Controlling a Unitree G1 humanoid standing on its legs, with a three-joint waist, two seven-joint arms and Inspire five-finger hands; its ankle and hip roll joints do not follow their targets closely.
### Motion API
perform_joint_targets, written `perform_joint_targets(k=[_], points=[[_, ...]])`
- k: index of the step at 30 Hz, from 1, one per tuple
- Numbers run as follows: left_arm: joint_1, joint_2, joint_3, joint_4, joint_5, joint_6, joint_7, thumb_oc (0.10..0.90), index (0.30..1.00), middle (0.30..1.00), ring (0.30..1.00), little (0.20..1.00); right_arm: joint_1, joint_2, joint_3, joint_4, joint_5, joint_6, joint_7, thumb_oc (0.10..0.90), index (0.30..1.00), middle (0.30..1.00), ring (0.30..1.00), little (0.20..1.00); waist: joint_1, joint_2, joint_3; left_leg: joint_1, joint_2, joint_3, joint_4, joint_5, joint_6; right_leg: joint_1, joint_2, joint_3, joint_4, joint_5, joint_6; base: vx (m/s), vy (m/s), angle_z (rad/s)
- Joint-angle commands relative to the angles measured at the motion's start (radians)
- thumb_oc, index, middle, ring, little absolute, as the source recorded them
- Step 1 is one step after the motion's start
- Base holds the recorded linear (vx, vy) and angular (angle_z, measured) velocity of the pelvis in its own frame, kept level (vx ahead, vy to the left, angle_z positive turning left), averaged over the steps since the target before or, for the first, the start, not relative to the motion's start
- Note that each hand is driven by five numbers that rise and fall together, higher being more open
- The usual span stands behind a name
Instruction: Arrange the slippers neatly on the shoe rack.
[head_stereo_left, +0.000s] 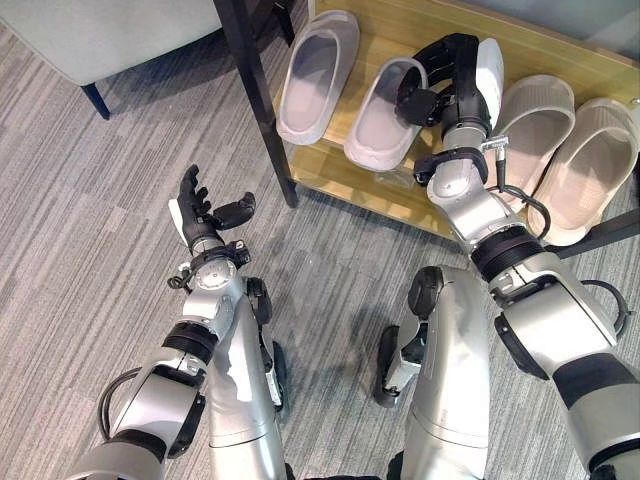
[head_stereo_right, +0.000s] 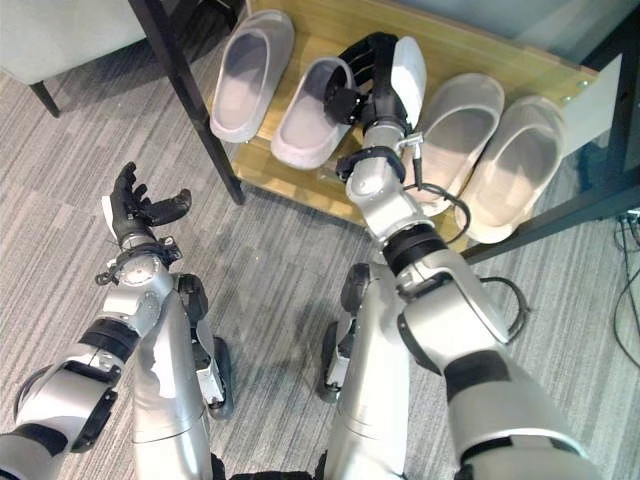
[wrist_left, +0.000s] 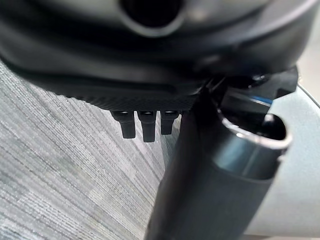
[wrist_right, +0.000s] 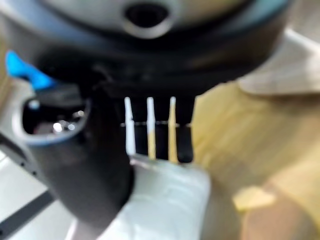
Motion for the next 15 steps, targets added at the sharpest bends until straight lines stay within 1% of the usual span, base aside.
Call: perform_joint_targets(k=[1, 4, 9, 10, 15], points=[[0.042, 0.059, 0.008, -0.097, 0.036, -0.120, -0.012, 0.800, 0.900, 0.900, 0.900, 0.900, -0.138, -0.029, 0.049, -0.065, -0.107, -0.016, 0.020, 0.400, 0.300, 0.300, 0.300, 0.300, 0.045, 0.017, -0.038, -0.030, -0.022, -0.060, 0.013, 0.025, 0.006, 0.031, 0.005, 0.138, 0.076, -0.092, 0.044, 0.00, 0.000, 0.00], [0.094, 0.071, 0.021, -0.133, 0.046, -0.134, -0.020, 0.800, 0.900, 0.900, 0.900, 0.900, -0.186, -0.042, 0.075, -0.039, -0.150, -0.006, 0.019, 0.400, 0.300, 0.300, 0.300, 0.300, 0.059, 0.021, -0.038, -0.030, -0.024, -0.064, 0.012, 0.026, 0.006, 0.031, 0.003, 0.137, 0.078, -0.091, 0.043, 0.01, -0.012, 0.00], [0.140, 0.082, 0.028, -0.173, 0.048, -0.152, -0.030, 0.800, 0.900, 0.900, 0.900, 0.900, -0.220, -0.043, 0.084, -0.005, -0.140, -0.010, 0.022, 0.400, 0.300, 0.300, 0.300, 0.300, 0.070, 0.024, -0.038, -0.030, -0.029, -0.068, 0.009, 0.028, 0.003, 0.031, 0.002, 0.139, 0.080, -0.090, 0.044, 0.00, 0.000, 0.00], [0.176, 0.087, 0.031, -0.198, 0.050, -0.158, -0.038, 0.800, 0.900, 0.900, 0.900, 0.900, -0.224, -0.043, 0.096, 0.012, -0.144, -0.012, 0.026, 0.400, 0.300, 0.300, 0.300, 0.300, 0.079, 0.023, -0.038, -0.030, -0.030, -0.069, 0.008, 0.028, 0.003, 0.031, -0.001, 0.138, 0.081, -0.088, 0.044, 0.03, -0.006, 0.01], [0.204, 0.089, 0.039, -0.216, 0.048, -0.169, -0.043, 0.800, 0.900, 0.900, 0.900, 0.900, -0.231, -0.042, 0.108, 0.035, -0.148, -0.011, 0.026, 0.400, 0.300, 0.300, 0.300, 0.300, 0.087, 0.021, -0.038, -0.030, -0.032, -0.069, 0.007, 0.028, 0.003, 0.031, -0.001, 0.139, 0.079, -0.086, 0.045, 0.00, 0.000, 0.00]])
